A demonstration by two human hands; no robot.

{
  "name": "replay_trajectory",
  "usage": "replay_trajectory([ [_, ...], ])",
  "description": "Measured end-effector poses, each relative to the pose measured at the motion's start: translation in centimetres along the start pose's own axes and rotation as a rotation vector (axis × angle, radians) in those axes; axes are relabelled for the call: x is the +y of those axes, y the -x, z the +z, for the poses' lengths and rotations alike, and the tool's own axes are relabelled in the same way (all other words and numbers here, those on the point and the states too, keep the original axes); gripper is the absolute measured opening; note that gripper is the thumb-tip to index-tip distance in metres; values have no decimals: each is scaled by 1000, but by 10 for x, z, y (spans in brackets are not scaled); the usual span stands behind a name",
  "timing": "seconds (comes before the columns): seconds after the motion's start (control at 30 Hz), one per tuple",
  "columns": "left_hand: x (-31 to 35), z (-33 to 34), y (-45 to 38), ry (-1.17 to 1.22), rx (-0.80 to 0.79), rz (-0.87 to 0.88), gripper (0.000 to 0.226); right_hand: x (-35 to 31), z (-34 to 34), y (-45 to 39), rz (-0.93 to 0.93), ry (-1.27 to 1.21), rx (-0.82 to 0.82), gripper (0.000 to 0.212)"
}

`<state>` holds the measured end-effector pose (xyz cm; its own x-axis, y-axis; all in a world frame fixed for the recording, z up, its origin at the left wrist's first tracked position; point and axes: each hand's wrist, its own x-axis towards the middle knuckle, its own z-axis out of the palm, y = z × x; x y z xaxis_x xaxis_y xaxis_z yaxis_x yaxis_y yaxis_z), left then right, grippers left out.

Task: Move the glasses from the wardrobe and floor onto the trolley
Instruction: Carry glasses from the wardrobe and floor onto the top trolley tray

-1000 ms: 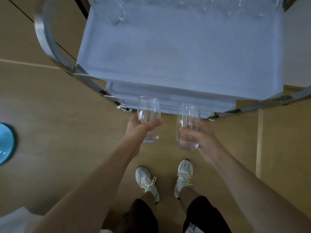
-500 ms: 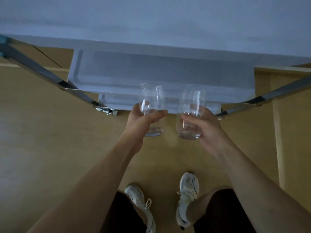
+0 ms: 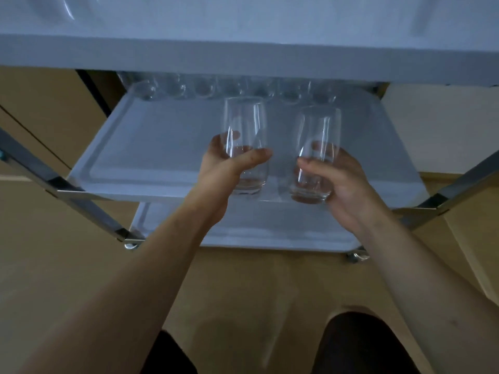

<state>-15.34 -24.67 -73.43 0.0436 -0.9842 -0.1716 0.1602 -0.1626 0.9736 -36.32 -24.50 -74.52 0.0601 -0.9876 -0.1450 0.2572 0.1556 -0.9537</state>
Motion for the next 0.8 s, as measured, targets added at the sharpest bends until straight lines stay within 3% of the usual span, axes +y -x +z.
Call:
replay_trajectory([
  [0.13, -9, 7, -19, 83, -53, 69, 80, 2, -6, -15, -97, 9, -9, 46],
  [0.3, -16, 18, -30, 28, -32, 116, 74, 4, -9, -29, -195, 40, 59, 61],
  [0.47, -27, 27, -46, -68, -28, 294, 78, 19, -9, -41, -282, 131, 189, 86],
  [0.8, -42, 25, -60, -170, 6, 369, 94, 29, -17, -46, -438, 373, 271, 85],
])
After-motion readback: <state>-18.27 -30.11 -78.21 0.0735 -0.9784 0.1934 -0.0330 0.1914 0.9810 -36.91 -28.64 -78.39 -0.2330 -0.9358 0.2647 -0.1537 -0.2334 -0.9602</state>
